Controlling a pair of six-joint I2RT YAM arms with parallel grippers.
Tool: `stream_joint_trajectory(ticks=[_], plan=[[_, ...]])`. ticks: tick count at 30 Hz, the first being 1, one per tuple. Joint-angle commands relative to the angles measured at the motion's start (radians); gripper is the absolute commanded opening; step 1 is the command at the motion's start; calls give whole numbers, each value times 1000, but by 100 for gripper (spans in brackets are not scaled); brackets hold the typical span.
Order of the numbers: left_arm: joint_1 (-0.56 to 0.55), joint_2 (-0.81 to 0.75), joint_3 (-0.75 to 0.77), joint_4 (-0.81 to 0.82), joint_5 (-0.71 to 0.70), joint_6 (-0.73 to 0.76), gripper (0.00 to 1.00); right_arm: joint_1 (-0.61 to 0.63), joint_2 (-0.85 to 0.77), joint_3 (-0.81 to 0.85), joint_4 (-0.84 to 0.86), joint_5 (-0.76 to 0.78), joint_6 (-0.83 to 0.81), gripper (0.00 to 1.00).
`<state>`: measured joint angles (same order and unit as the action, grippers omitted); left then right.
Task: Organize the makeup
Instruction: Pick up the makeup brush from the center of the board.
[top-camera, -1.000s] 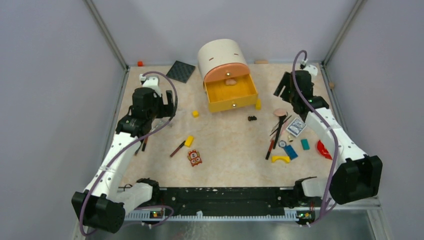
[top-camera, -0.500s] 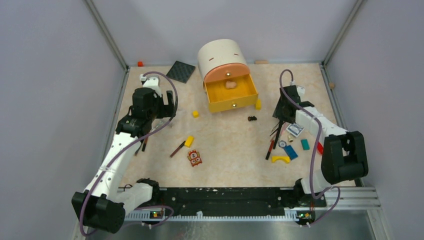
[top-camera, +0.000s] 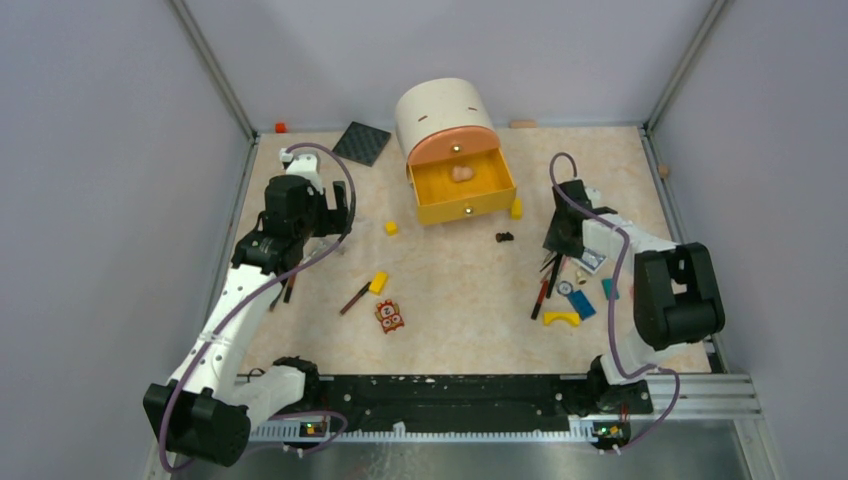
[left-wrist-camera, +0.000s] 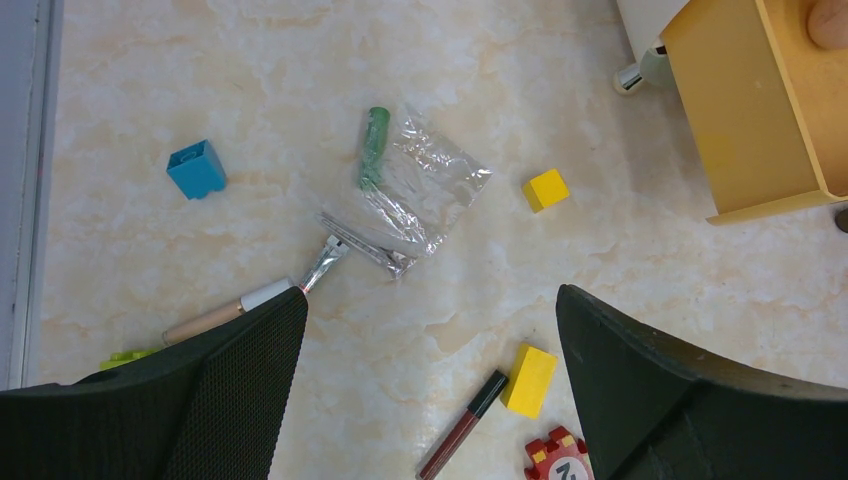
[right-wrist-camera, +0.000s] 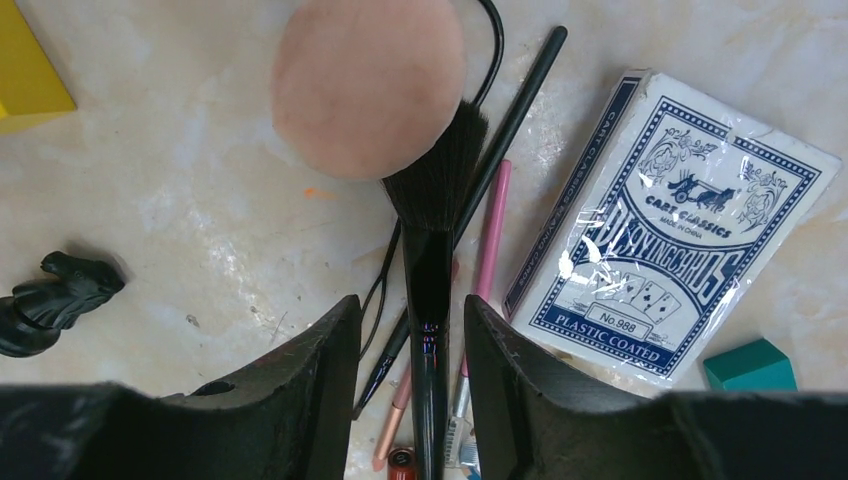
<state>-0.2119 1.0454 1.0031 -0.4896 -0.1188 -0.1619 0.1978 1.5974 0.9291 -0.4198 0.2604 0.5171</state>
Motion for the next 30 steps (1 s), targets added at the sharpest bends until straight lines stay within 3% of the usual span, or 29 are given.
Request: stream_joint_trajectory(ticks=[1,7,16,30], plan=[[3,2,-7,42,14,1,99,-11,21,4,30,-1,1,41],[3,-1,-8,41,11,1,99,-13,56,2,47,-11,1,36],[3,-2,-9,40,12,1,99,-17,6,2,38,-14,-6,21],[4,-7,-9,39,12,1,99,-15,-167,45,-57,58,-28,19]])
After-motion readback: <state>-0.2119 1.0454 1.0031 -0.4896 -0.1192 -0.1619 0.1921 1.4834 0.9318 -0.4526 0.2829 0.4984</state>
